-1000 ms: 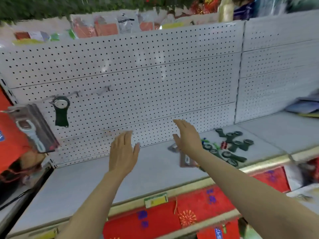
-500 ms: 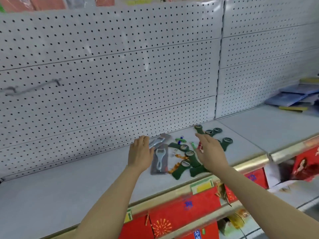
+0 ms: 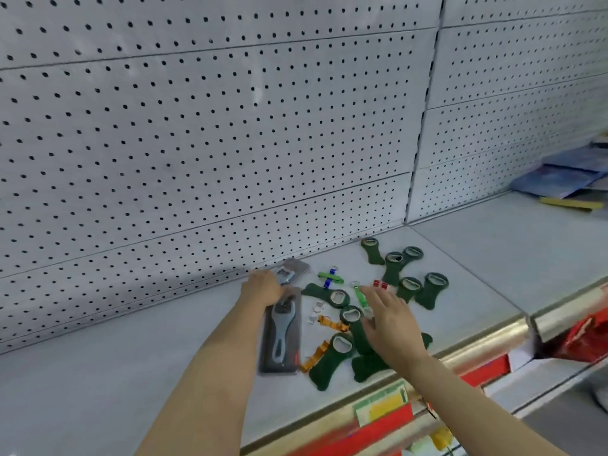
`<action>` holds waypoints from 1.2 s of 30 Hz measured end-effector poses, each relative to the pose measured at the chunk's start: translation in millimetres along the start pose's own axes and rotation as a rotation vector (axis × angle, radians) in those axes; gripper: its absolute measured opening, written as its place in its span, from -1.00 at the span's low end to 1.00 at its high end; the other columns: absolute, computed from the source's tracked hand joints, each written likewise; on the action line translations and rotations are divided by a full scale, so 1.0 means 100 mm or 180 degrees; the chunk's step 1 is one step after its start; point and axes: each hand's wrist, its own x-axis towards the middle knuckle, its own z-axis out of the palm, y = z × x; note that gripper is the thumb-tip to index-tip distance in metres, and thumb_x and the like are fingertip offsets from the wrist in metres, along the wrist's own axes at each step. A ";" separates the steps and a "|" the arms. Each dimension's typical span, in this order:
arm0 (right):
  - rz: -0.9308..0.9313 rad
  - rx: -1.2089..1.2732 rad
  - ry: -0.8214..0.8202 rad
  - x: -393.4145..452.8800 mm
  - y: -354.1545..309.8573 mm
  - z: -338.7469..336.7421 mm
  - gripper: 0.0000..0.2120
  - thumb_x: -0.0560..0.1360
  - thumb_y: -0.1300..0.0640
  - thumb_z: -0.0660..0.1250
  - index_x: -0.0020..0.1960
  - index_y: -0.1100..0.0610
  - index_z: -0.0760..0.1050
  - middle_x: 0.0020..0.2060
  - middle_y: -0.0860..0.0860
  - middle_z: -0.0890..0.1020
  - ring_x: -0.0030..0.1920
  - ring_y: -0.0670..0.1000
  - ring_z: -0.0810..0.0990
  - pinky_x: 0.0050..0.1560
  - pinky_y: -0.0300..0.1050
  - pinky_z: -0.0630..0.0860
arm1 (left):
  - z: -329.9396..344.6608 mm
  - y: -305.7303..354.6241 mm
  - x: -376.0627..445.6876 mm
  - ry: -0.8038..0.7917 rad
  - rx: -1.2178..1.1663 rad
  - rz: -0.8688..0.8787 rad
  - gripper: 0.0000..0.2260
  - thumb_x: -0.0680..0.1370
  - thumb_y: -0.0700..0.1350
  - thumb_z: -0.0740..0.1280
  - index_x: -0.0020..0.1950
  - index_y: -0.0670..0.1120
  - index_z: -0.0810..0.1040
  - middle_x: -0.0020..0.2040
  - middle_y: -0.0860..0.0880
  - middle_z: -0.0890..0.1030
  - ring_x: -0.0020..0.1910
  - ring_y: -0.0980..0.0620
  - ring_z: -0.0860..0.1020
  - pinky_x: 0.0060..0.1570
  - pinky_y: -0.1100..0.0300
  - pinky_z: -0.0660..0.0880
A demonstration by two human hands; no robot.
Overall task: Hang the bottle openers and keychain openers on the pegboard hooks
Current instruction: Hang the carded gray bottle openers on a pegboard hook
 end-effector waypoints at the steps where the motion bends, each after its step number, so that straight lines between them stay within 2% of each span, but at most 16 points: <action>1: 0.0001 0.0008 -0.0051 0.03 0.00 0.04 -0.50 0.40 0.22 0.47 0.32 0.15 0.48 0.14 0.04 0.63 0.11 0.09 0.61 0.14 0.01 0.56 | 0.02 0.03 0.04 0.0002 -0.0028 -0.0060 -0.26 0.36 0.51 0.27 0.09 -0.16 0.54 -0.01 -0.10 0.58 -0.05 -0.07 0.56 -0.07 0.08 0.51; 4: -0.0021 0.0027 -0.0155 0.09 -0.01 0.13 -0.53 0.43 0.18 0.46 0.32 0.12 0.49 0.16 0.02 0.63 0.16 0.06 0.61 0.20 -0.02 0.53 | 0.03 0.08 0.16 0.0208 -0.0121 -0.0150 -0.31 0.37 0.44 0.34 0.13 -0.15 0.52 0.00 -0.09 0.60 -0.03 -0.06 0.57 -0.01 0.08 0.54; 6: 0.0004 0.0079 -0.0217 0.12 -0.03 0.18 -0.55 0.43 0.20 0.45 0.31 0.12 0.49 0.16 0.02 0.63 0.16 0.06 0.60 0.20 -0.02 0.53 | 0.00 0.06 0.20 0.0348 -0.0172 -0.0186 -0.22 0.34 0.44 0.37 0.23 -0.17 0.45 0.08 -0.12 0.60 0.04 -0.10 0.58 0.04 0.02 0.56; 9: 0.0048 0.0088 -0.0302 0.17 -0.10 0.24 -0.55 0.42 0.21 0.46 0.30 0.13 0.51 0.14 0.04 0.64 0.14 0.09 0.60 0.19 0.00 0.53 | -0.05 0.02 0.12 0.0488 -0.0176 -0.0166 -0.13 0.27 0.46 0.42 0.26 -0.19 0.40 0.12 -0.14 0.59 0.07 -0.14 0.57 0.00 0.03 0.56; 12: 0.0052 0.0214 -0.0485 0.25 -0.25 0.30 -0.60 0.50 0.16 0.37 0.34 0.13 0.48 0.19 0.04 0.60 0.20 0.08 0.55 0.27 -0.02 0.47 | -0.05 -0.05 -0.01 0.0599 -0.0445 -0.0177 -0.11 0.26 0.40 0.47 0.35 -0.17 0.36 0.25 -0.16 0.46 0.14 -0.17 0.55 0.01 0.01 0.54; 15: 0.0214 0.0380 -0.0998 0.36 -0.50 0.35 -0.68 0.57 0.03 0.25 0.30 0.09 0.48 0.18 0.01 0.57 0.21 0.03 0.49 0.26 -0.09 0.44 | -0.09 -0.20 -0.14 0.0780 -0.0598 -0.0284 -0.13 0.26 0.36 0.50 0.42 -0.05 0.34 0.32 -0.10 0.35 0.20 -0.15 0.53 0.06 -0.01 0.53; 17: 0.0453 0.0301 -0.1467 0.45 -0.72 0.43 -0.57 0.54 -0.15 0.24 0.25 0.13 0.48 0.15 0.05 0.56 0.20 0.05 0.49 0.23 -0.07 0.45 | -0.11 -0.31 -0.24 0.0805 -0.0875 -0.0368 -0.15 0.27 0.31 0.52 0.43 -0.02 0.33 0.33 -0.08 0.35 0.21 -0.13 0.53 0.06 0.01 0.52; 19: 0.0602 -0.0080 -0.1823 0.52 -0.92 0.54 -0.28 0.44 -0.38 0.22 0.31 0.19 0.40 0.20 0.12 0.50 0.26 0.13 0.44 0.26 0.00 0.41 | -0.11 -0.41 -0.33 0.0861 -0.1262 -0.0460 -0.19 0.30 0.28 0.52 0.42 -0.02 0.32 0.31 -0.08 0.38 0.18 -0.11 0.54 0.03 0.04 0.51; 21: 0.0780 -0.0440 -0.2032 0.55 -1.10 0.62 -0.10 0.37 -0.46 0.23 0.38 0.24 0.32 0.28 0.19 0.39 0.30 0.21 0.35 0.28 0.08 0.37 | -0.11 -0.51 -0.43 0.1026 -0.1566 -0.0510 -0.24 0.28 0.27 0.53 0.36 0.00 0.36 0.25 -0.06 0.42 0.10 -0.07 0.56 0.02 0.02 0.54; 24: 0.1092 -0.0618 -0.2227 0.61 -1.29 0.71 -0.15 0.38 -0.36 0.31 0.40 0.26 0.28 0.28 0.24 0.28 0.25 0.27 0.32 0.19 0.11 0.41 | -0.10 -0.66 -0.59 0.1211 -0.1892 -0.0559 -0.25 0.21 0.30 0.51 0.29 0.03 0.39 0.17 -0.02 0.43 0.02 -0.02 0.56 0.02 0.00 0.57; 27: 0.1481 -0.0446 -0.2368 0.70 -1.42 0.66 -0.29 0.41 -0.14 0.37 0.41 0.21 0.27 0.27 0.23 0.24 0.23 0.26 0.30 -0.12 0.09 0.44 | -0.07 -0.80 -0.75 0.1310 -0.2126 -0.0622 -0.29 0.17 0.32 0.46 0.22 0.05 0.41 0.12 0.01 0.43 0.00 0.01 0.55 0.03 -0.05 0.58; 28: 0.1586 -0.0382 -0.2411 0.71 -1.44 0.63 -0.29 0.40 -0.09 0.40 0.41 0.20 0.25 0.29 0.22 0.22 0.25 0.26 0.29 -0.16 0.11 0.43 | -0.06 -0.85 -0.80 0.1331 -0.2157 -0.0626 -0.31 0.18 0.31 0.47 0.20 0.04 0.41 0.12 0.01 0.43 0.00 0.01 0.55 0.03 -0.04 0.58; 29: 0.1633 -0.0348 -0.2438 0.70 -1.45 0.61 -0.26 0.38 -0.07 0.42 0.42 0.21 0.23 0.31 0.22 0.22 0.28 0.27 0.28 -0.11 0.12 0.44 | -0.05 -0.89 -0.85 0.1363 -0.2183 -0.0618 -0.31 0.18 0.31 0.47 0.19 0.04 0.42 0.12 0.01 0.44 0.00 0.02 0.55 0.02 -0.03 0.58; 32: 0.1542 -0.0460 -0.2297 0.62 -1.46 0.63 -0.18 0.31 -0.10 0.46 0.42 0.23 0.22 0.33 0.22 0.29 0.34 0.29 0.26 0.32 0.09 0.33 | -0.02 -0.98 -0.98 0.1452 -0.2296 -0.0628 -0.30 0.16 0.32 0.47 0.19 0.05 0.42 0.11 0.02 0.49 -0.01 0.05 0.56 -0.03 -0.03 0.61; 34: 0.1518 -0.0498 -0.2240 0.56 -1.48 0.63 -0.15 0.28 -0.12 0.46 0.41 0.23 0.22 0.33 0.21 0.31 0.35 0.30 0.26 0.38 0.09 0.26 | -0.01 -1.03 -1.07 0.1479 -0.2369 -0.0651 -0.33 0.17 0.32 0.48 0.18 0.08 0.42 0.10 0.03 0.50 -0.02 0.07 0.57 -0.05 -0.05 0.63; 36: 0.1551 -0.0470 -0.2242 0.52 -1.50 0.60 -0.15 0.27 -0.10 0.47 0.41 0.23 0.21 0.32 0.20 0.30 0.35 0.29 0.25 0.35 0.11 0.25 | -0.02 -1.07 -1.16 0.1496 -0.2382 -0.0646 -0.34 0.18 0.31 0.49 0.17 0.09 0.42 0.10 0.04 0.48 -0.02 0.08 0.56 -0.05 -0.04 0.63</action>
